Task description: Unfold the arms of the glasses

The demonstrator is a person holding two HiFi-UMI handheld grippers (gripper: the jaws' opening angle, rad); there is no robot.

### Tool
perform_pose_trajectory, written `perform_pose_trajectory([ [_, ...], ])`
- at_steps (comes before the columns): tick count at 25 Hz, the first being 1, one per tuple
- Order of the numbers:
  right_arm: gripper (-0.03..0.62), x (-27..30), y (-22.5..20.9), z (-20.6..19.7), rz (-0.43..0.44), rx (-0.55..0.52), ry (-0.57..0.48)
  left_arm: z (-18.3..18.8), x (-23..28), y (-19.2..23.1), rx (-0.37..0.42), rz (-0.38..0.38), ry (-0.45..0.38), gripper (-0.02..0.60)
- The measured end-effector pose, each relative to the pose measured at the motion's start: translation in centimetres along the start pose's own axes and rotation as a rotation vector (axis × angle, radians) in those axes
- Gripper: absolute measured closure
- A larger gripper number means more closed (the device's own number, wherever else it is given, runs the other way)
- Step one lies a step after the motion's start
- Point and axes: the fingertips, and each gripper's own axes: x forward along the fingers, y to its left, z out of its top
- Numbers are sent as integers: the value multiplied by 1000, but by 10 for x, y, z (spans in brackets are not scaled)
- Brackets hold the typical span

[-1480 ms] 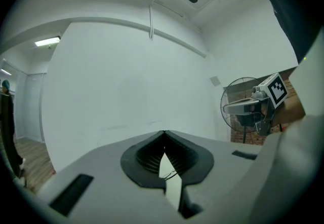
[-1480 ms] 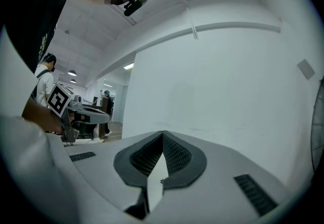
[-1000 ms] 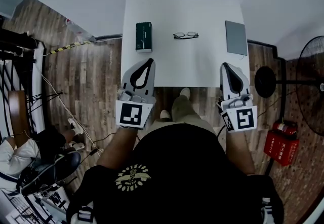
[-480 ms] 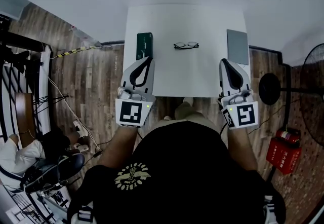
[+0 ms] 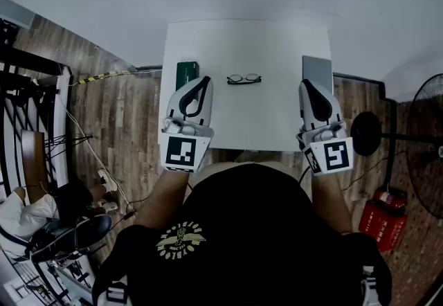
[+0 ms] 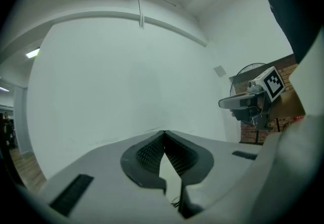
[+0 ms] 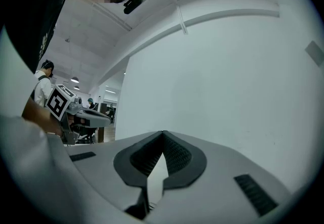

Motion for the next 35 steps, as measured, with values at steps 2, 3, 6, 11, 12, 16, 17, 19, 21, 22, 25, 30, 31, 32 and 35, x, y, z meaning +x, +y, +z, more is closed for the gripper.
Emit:
perform_pose_trajectory([
  [2,594,7,-13,-3,7,7,2,-2,14,-3,5,1,5,574],
  [3,593,10,-18,-5,10,12,4,-4,19,-5,5,1,15,574],
  [6,594,20,-30,-15,12,33,13,-10,33,-10,13,-10,31,574],
  [11,592,25,-35,-29,2,62,33,-27,43,-14,31,-37,86,574],
  [12,594,26,-36,-32,-5,67,36,-31,45,-14,29,-43,101,574],
  [16,594,22,-37,-40,-53,78,53,-51,55,-18,42,-92,151,574],
  [17,594,21,-39,-41,-72,79,55,-55,59,-19,47,-112,158,574],
  [19,592,19,-41,-42,-114,80,61,-63,68,-20,63,-159,172,574],
  [21,593,18,-40,-41,-150,80,67,-72,77,-20,92,-205,189,574],
  [22,593,18,-39,-41,-166,78,73,-75,82,-19,106,-223,197,574],
  [25,593,19,-36,-42,-215,71,94,-82,99,-18,103,-266,209,574],
  [30,592,19,-28,-47,-288,57,136,-109,118,-24,121,-379,195,574],
  [31,592,17,-26,-48,-305,57,144,-119,120,-26,134,-403,194,574],
  [32,592,15,-26,-49,-323,57,152,-127,123,-28,145,-422,201,573],
  [35,594,7,-25,-51,-374,58,170,-144,130,-33,169,-467,260,572],
])
